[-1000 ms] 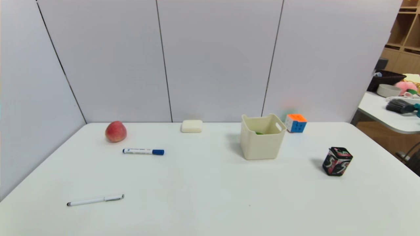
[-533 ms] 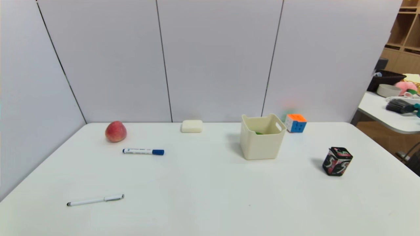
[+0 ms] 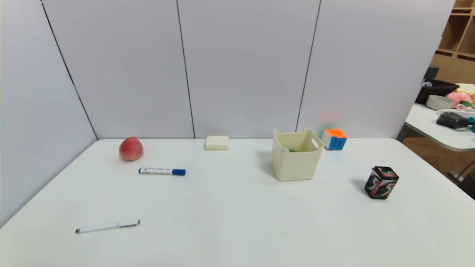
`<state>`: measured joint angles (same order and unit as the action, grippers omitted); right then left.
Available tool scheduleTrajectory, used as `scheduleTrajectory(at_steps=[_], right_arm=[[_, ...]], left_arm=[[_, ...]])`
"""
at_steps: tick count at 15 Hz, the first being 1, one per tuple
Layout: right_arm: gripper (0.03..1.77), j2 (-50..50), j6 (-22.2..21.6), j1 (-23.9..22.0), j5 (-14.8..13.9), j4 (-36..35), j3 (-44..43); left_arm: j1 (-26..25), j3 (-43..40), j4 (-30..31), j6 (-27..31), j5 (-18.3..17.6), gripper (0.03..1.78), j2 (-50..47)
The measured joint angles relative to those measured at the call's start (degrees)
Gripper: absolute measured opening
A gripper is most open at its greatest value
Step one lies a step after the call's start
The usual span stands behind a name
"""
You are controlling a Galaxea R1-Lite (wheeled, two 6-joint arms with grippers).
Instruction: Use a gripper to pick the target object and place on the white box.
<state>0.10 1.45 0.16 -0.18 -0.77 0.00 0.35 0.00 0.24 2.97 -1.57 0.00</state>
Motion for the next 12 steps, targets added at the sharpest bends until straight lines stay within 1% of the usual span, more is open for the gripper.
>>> scheduleTrajectory(at_steps=[12], right_arm=[[1.69, 0.00, 0.00, 0.00, 0.00, 0.02, 0.00]], left_arm=[[-0.02, 0.00, 0.00, -0.02, 0.00, 1.69, 0.00]])
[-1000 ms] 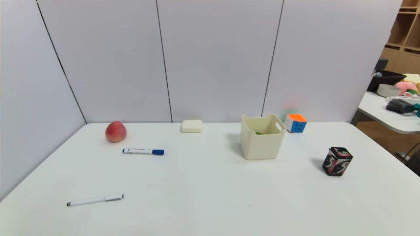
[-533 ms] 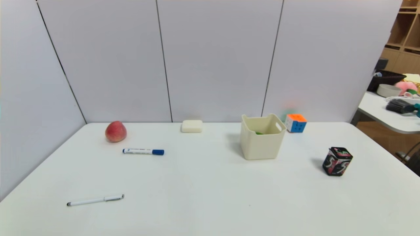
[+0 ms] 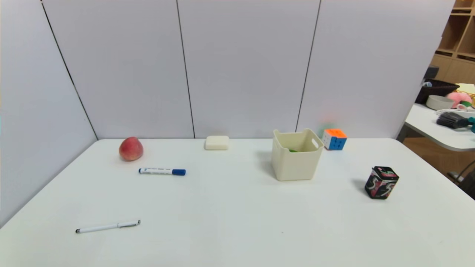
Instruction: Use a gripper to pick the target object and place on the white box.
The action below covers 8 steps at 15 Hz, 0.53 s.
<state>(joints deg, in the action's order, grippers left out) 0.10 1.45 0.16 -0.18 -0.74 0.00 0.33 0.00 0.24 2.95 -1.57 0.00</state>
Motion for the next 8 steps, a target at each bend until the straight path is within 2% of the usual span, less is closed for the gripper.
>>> scheduleTrajectory(at_steps=[8], right_arm=[[1.69, 0.00, 0.02, 0.00, 0.02, 0.00, 0.00]], left_arm=[[0.00, 0.00, -0.02, 0.05, 0.01, 1.69, 0.00]])
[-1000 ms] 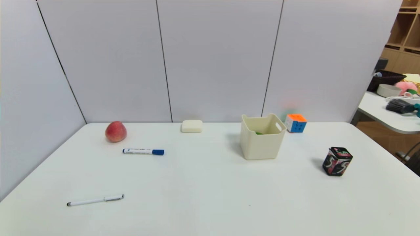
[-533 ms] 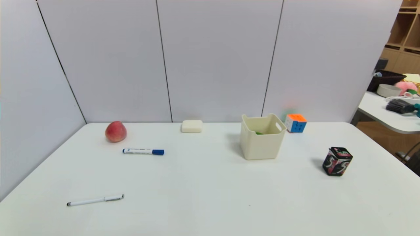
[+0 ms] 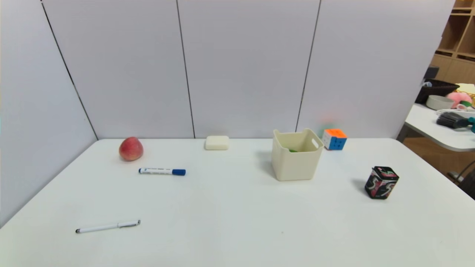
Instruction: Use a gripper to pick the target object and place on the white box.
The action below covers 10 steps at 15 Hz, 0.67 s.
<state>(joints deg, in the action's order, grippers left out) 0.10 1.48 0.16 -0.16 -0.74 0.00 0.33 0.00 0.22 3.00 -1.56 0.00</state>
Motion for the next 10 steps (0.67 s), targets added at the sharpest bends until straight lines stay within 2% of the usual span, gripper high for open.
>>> scheduleTrajectory(at_steps=[10], right_arm=[[1.69, -0.02, -0.02, 0.00, -0.02, 0.00, 0.00]], left_arm=[[0.02, 0.00, 0.02, -0.05, -0.01, 1.69, 0.00]])
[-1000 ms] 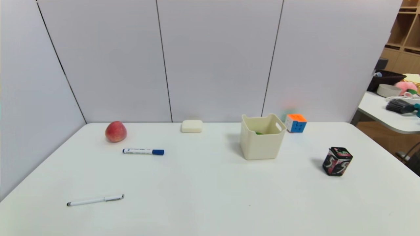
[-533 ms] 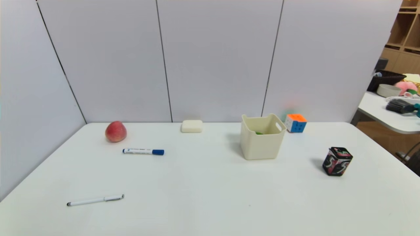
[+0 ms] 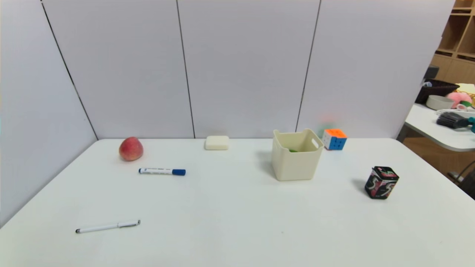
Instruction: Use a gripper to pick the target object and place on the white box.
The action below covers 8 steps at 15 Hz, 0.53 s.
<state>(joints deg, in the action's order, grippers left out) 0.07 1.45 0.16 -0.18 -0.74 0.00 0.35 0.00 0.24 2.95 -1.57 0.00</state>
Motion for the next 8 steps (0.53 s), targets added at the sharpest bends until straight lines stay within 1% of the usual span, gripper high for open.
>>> scheduleTrajectory(at_steps=[8], right_arm=[[1.69, 0.00, -0.22, 0.00, 0.02, -0.02, 0.00]], left_arm=[[-0.02, 0.00, -0.02, 0.02, 0.00, 1.69, 0.00]])
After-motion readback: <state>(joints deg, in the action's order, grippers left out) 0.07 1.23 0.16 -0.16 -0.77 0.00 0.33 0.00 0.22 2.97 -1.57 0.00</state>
